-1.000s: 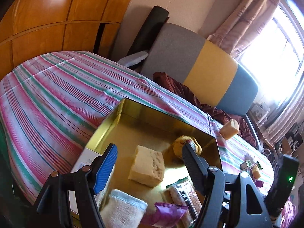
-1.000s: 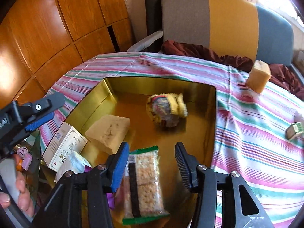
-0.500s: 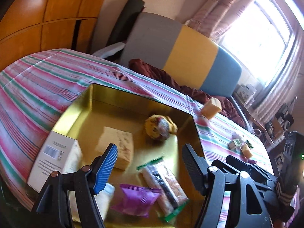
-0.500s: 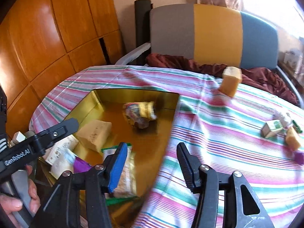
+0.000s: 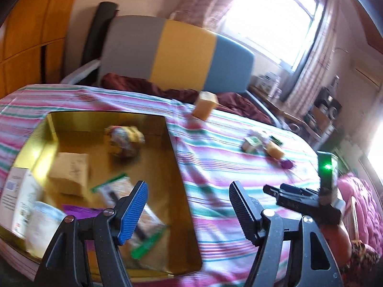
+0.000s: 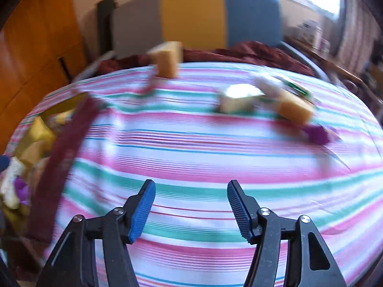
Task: Organize objects
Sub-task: 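Move the right tool to the purple snack packet and grasp it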
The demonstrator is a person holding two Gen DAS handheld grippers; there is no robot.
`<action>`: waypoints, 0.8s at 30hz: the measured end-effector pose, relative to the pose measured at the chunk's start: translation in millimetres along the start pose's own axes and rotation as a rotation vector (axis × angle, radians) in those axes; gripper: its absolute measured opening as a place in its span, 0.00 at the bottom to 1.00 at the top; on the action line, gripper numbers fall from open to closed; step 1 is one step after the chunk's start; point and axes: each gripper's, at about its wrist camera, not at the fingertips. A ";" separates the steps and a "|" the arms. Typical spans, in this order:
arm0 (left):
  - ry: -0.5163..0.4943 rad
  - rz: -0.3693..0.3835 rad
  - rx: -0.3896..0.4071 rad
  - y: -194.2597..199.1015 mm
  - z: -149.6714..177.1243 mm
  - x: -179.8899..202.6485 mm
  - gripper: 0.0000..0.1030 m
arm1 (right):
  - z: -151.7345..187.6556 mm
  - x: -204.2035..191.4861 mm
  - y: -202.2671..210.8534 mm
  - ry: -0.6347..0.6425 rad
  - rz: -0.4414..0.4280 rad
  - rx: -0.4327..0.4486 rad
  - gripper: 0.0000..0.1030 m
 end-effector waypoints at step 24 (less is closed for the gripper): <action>-0.198 0.125 -0.168 -51.7 12.5 107.5 0.69 | -96.7 171.5 -55.9 -0.091 0.142 0.079 0.74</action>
Point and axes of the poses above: each gripper's, at about its wrist camera, not at the fingertips, and y roughly against the way its jaws point, x to its right, z to its underside, and after that the axes turned 11 degrees about -y, right-handed
